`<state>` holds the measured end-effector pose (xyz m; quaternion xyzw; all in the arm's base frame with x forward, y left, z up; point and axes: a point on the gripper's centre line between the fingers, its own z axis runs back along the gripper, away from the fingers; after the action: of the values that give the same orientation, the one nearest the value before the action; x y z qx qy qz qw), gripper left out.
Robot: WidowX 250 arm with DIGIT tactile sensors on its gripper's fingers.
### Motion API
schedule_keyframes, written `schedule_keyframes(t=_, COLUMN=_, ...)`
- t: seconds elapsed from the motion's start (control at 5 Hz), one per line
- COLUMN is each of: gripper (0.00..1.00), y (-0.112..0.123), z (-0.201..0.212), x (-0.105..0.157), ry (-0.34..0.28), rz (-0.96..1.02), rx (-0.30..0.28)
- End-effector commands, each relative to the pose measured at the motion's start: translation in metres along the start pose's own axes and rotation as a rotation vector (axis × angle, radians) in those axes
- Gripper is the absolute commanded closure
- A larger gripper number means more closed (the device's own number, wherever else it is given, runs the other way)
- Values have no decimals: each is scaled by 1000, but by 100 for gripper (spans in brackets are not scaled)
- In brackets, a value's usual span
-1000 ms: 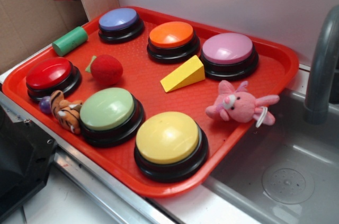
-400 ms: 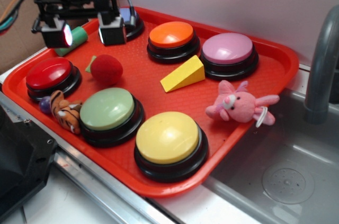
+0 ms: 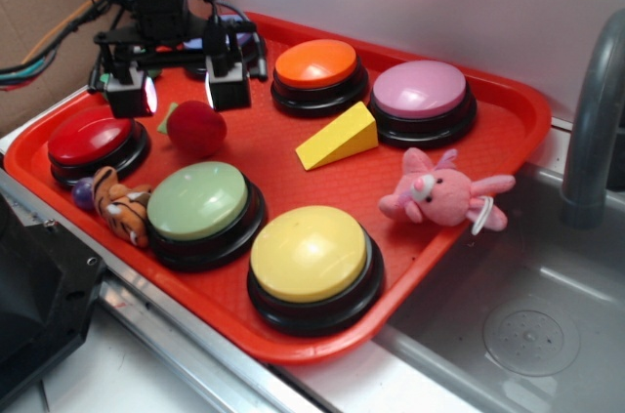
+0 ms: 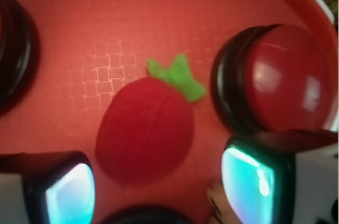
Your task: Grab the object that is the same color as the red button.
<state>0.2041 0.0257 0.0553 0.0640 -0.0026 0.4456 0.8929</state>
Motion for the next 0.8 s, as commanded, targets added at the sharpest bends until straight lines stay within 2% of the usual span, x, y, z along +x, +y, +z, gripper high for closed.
schedule_keyframes(t=0.0, gripper=0, y=4, z=-23, x=18, ry=29, rz=25, rx=-71)
schedule_keyframes(t=0.2, gripper=69, y=3, z=-26, x=18, ry=19, rz=35, rx=-64)
schedule_keyframes(t=0.4, gripper=100, y=5, z=-15, x=17, ry=4, rz=14, rx=-88)
schedule_keyframes(t=0.6, gripper=100, y=0, z=13, x=19, ry=-21, rz=-183, rx=-78)
